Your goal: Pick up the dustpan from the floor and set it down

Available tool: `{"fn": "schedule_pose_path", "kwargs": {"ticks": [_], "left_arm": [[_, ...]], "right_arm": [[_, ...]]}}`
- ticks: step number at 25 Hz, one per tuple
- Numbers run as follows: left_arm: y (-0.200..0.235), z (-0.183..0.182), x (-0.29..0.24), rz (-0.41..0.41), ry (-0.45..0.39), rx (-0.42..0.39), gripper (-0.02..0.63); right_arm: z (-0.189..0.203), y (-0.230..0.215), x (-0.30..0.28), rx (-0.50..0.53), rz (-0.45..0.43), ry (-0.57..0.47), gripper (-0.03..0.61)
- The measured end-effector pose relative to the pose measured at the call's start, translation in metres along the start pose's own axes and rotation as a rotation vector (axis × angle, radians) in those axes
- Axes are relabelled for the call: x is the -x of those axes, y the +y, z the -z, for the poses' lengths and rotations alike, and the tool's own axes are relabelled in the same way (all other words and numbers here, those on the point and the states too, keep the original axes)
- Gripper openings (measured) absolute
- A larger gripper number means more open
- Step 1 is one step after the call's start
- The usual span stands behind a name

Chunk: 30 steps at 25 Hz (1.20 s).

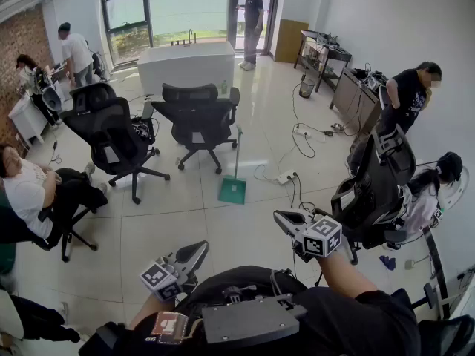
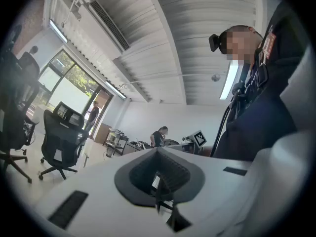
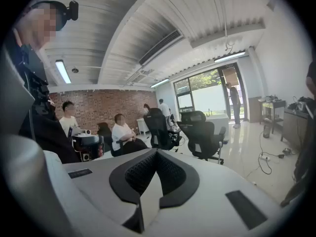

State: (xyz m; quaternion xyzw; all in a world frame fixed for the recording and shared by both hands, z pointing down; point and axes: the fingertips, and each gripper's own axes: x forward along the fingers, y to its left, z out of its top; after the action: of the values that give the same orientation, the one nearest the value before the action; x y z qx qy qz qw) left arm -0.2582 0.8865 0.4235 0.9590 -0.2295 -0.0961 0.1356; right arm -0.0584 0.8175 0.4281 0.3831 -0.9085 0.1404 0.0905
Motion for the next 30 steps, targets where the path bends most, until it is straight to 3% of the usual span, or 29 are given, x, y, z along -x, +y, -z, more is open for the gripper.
{"fn": "schedule_pose_path", "kwargs": {"ticks": [6,12,16,21,26,30], "left_arm": [[0.08,-0.009,-0.014,-0.029,0.003,0.021,0.009],[0.157,-0.005,-0.086,-0.104,0.014,-0.005,0.009],[0.213,-0.024,-0.187,-0.193,-0.021,-0.015,0.009],[0.243,-0.029,-0.345,-0.225,-0.017,-0.043,0.009],[0.271,-0.061,-0.493,-0.224,0.032,-0.076,0.009],[0.335,-0.07,-0.547,-0.21,0.052,-0.066,0.009]], "right_arm": [[-0.018,-0.044,-0.073,-0.01,-0.005,0.009,0.02],[-0.02,-0.143,-0.139,-0.024,-0.087,0.007,0.02],[-0.057,-0.254,-0.175,0.006,-0.168,0.011,0.02],[-0.106,-0.396,-0.175,0.059,-0.256,-0.006,0.02],[-0.165,-0.54,-0.167,0.026,-0.26,-0.018,0.02],[-0.174,-0.608,-0.203,0.007,-0.242,-0.007,0.02]]}}
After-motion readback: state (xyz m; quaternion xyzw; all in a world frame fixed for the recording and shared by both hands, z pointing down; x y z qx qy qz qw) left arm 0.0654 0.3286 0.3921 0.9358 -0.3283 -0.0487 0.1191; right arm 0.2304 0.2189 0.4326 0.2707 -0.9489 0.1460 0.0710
